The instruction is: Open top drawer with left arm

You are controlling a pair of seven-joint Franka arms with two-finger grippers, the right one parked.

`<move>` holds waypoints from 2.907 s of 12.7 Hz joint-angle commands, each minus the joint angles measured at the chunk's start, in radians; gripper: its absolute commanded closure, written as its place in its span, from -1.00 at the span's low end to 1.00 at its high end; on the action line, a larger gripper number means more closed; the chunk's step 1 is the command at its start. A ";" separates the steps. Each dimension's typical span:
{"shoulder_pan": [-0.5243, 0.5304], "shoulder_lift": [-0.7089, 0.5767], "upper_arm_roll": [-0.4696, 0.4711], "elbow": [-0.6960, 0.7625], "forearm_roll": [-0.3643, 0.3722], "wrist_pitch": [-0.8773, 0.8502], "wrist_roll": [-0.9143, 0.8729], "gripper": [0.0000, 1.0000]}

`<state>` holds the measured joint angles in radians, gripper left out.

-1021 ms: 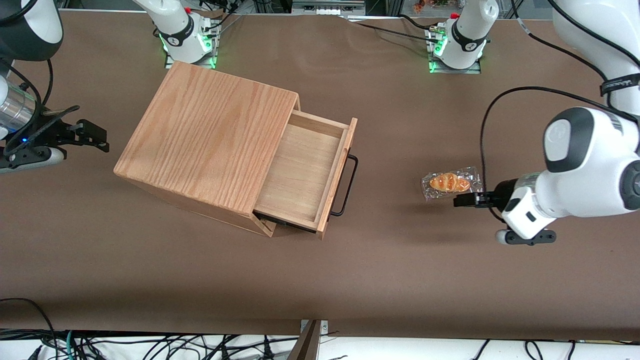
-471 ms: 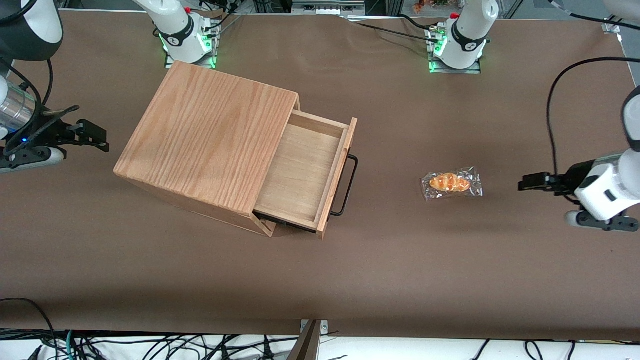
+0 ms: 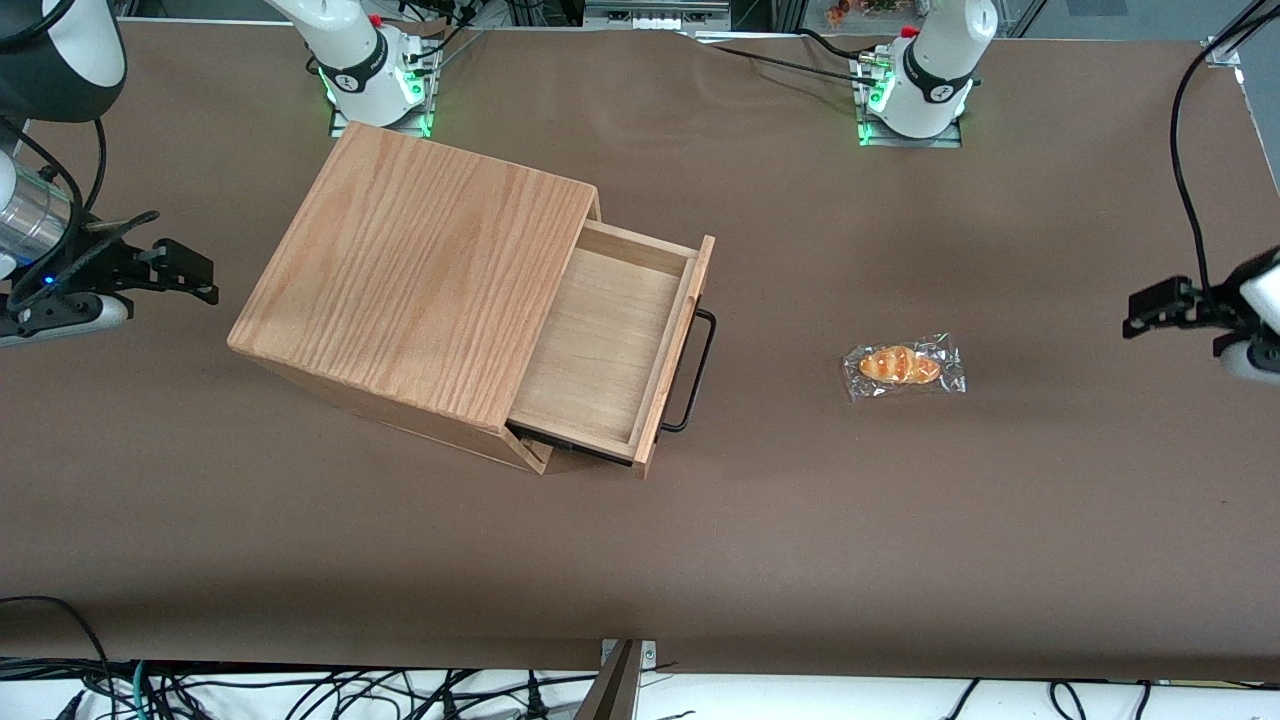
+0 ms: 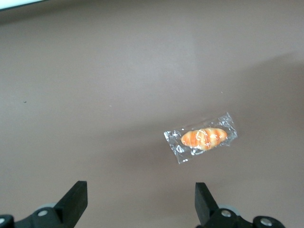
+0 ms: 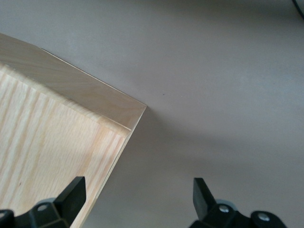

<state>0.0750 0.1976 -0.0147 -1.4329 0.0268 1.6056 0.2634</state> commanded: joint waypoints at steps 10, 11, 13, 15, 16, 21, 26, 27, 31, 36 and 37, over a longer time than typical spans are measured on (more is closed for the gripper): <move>-0.064 -0.190 -0.001 -0.139 -0.045 -0.050 -0.076 -1.00; -0.064 -0.187 -0.001 -0.138 -0.045 -0.049 -0.082 -1.00; -0.064 -0.181 -0.001 -0.130 -0.048 -0.029 -0.159 -1.00; -0.066 -0.182 -0.001 -0.135 -0.050 -0.019 -0.216 -1.00; -0.066 -0.181 -0.002 -0.133 -0.048 -0.018 -0.217 -1.00; -0.064 -0.179 -0.001 -0.136 -0.071 -0.016 -0.222 -1.00; -0.049 -0.144 -0.004 -0.120 -0.061 -0.016 -0.217 -1.00; -0.049 -0.144 -0.004 -0.120 -0.057 -0.016 -0.216 -1.00; -0.049 -0.144 -0.004 -0.120 -0.056 -0.016 -0.214 -1.00; -0.044 -0.144 -0.002 -0.120 -0.057 -0.018 -0.210 -1.00; -0.044 -0.144 -0.002 -0.120 -0.057 -0.016 -0.210 -1.00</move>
